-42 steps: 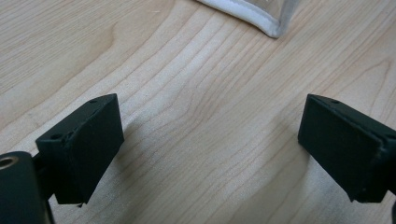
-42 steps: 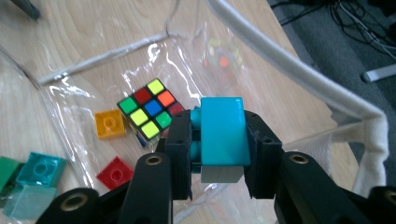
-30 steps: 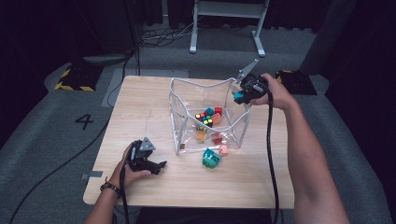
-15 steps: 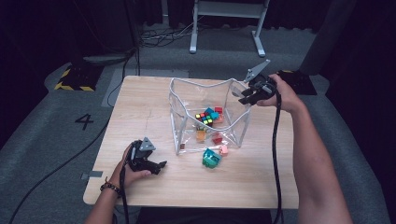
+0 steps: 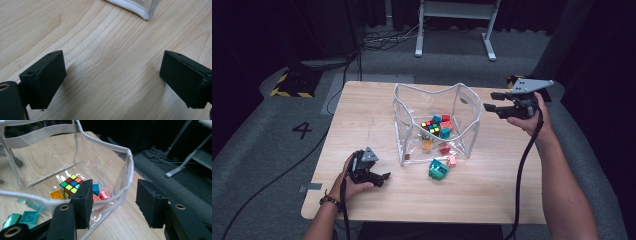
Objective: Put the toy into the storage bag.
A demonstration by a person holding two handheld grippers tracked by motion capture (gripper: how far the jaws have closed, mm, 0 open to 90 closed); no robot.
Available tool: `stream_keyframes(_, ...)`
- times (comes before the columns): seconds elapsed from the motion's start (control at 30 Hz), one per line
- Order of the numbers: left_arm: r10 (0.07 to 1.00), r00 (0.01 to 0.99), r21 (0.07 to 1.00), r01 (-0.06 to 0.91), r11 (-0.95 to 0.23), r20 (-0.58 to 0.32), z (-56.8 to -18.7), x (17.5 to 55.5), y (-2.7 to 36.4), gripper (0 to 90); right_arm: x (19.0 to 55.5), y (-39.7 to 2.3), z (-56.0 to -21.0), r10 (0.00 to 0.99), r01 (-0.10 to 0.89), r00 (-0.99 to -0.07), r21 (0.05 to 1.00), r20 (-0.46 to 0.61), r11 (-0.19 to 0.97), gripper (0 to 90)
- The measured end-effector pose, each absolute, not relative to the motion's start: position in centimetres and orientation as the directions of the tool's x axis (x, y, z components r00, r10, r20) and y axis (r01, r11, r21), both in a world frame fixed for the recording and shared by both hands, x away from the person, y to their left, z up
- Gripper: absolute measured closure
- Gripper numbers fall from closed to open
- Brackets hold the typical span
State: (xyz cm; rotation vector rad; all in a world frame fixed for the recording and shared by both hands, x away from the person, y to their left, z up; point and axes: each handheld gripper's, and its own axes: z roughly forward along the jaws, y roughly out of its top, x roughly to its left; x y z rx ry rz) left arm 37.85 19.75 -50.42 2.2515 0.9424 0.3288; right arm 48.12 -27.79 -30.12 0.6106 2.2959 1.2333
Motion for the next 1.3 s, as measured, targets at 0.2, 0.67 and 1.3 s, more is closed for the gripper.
stream_keyframes(0.2,0.706,0.708,0.665,0.538,-0.518,-0.023,-50.4,37.9,19.7,7.0,44.8,-30.1,-31.7,0.605,0.151,-0.774,0.876,-0.184,0.459,47.6)
stream_keyframes(0.67,0.707,0.707,0.665,0.537,-0.519,-0.019,-50.4,37.8,19.8,7.0,38.9,-29.5,-39.8,0.588,0.18,-0.801,0.889,-0.116,0.421,50.1)
stream_keyframes(1.3,0.709,0.705,0.665,0.537,-0.518,-0.018,-50.4,37.8,19.8,7.1,39.5,-21.5,-47.3,0.531,0.25,-0.845,0.835,-0.058,0.49,45.5)
